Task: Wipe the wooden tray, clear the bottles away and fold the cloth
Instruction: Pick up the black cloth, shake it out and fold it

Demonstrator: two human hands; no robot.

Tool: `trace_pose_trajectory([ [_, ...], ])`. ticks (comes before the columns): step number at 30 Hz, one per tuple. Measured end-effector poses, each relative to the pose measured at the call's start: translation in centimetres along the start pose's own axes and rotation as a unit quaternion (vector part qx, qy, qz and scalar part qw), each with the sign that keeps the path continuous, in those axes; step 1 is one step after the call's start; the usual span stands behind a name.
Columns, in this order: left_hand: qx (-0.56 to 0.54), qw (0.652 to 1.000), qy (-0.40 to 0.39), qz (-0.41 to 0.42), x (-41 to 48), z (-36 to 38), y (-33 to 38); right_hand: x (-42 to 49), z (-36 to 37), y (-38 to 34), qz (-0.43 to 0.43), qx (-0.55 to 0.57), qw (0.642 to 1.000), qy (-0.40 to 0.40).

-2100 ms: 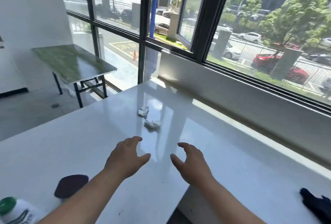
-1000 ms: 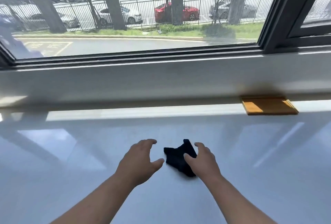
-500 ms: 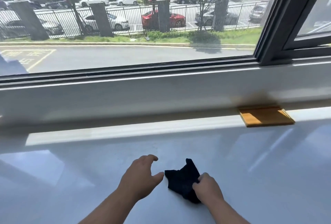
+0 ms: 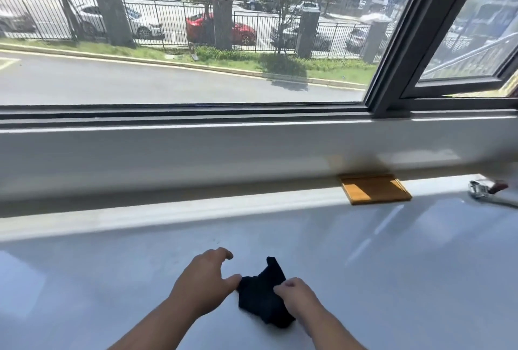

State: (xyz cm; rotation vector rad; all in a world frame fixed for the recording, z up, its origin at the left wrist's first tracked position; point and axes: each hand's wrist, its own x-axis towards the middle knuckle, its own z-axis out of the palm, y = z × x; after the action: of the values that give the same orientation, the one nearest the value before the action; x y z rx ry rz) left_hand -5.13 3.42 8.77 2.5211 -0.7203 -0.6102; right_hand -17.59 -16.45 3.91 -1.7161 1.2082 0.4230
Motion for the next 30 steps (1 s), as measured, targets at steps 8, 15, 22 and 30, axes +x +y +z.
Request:
trace_pose_trajectory([
  [8, 0.000, 0.999, 0.034, -0.042, 1.2, -0.6, 1.5, 1.0, -3.0, -2.8, 0.000, 0.184, 0.976, -0.119],
  [15, -0.109, 0.994, 0.028, 0.003, 1.6, -2.6, 7.6, -4.4, -11.0, -10.6, -0.207, 0.431, 0.839, -0.258],
  [22, -0.153, 0.977, 0.141, 0.045, 3.0, -5.1, 13.4, -7.3, -15.6, -13.0, -0.257, 0.523, 0.752, -0.309],
  [30, -0.433, 0.893, 0.115, -0.036, 4.8, -7.9, 16.1, -6.8, -17.3, -10.6, -0.278, 0.375, 0.874, -0.134],
])
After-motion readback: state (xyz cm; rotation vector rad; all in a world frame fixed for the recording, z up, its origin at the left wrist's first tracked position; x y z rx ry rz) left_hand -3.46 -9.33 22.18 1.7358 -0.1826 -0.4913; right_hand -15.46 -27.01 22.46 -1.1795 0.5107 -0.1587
